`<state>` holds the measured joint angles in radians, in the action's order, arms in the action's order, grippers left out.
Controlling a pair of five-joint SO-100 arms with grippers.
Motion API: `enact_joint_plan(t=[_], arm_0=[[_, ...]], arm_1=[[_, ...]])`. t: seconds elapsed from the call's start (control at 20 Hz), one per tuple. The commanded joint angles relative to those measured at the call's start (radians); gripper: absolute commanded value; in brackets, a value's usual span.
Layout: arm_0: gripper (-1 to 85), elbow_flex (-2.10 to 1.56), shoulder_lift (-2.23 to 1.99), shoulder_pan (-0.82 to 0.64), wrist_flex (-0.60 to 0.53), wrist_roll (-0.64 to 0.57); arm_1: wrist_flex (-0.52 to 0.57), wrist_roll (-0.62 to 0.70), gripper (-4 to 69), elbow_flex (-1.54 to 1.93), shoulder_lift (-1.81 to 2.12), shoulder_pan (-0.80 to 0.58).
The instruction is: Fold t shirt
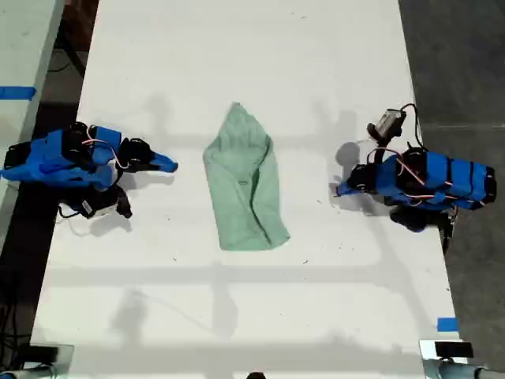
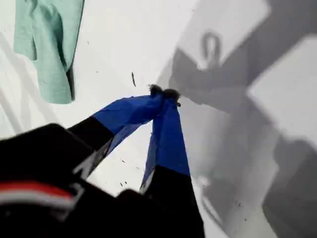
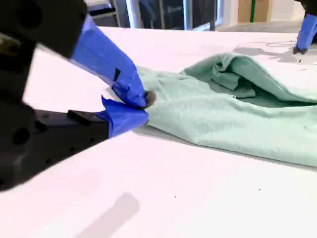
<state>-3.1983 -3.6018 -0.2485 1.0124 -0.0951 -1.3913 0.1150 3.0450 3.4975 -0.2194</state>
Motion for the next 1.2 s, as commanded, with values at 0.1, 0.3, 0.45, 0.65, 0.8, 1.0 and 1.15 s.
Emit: enact_joint_plan(t=[0.1, 0.3, 0.45, 0.65, 0.8, 1.0, 1.15], arm_0=[[0.0, 0.008, -0.008, 0.029, 0.026, 0.035], [0.0, 0.006, -0.008, 0.052, 0.009, 0.035], [-0.1, 0.038, -0.002, 0.063, 0.049, 0.14], [-0.1, 0.377, 0.578, 0.158, -0.14, 0.261], [7.9, 0.899, 1.31, 0.278, -0.179, 0.29], [19.2, 1.447, 1.913, 0.377, -0.156, 0.284], [19.3, 1.632, 2.134, 0.407, -0.149, 0.31]], arm_1=[[0.114, 0.003, -1.9, 0.058, 0.012, 0.069], [0.086, -0.002, -1.9, 0.048, 0.012, 0.054], [0.091, -0.002, -1.6, -0.017, 0.005, 0.043], [0.15, -0.048, -0.3, -0.31, -0.357, 0.101], [0.193, -0.086, 12.1, -0.594, -0.739, 0.199], [0.37, -0.038, 21.8, -0.801, -1.101, 0.31], [0.334, -0.066, 21.5, -0.965, -1.344, 0.35]])
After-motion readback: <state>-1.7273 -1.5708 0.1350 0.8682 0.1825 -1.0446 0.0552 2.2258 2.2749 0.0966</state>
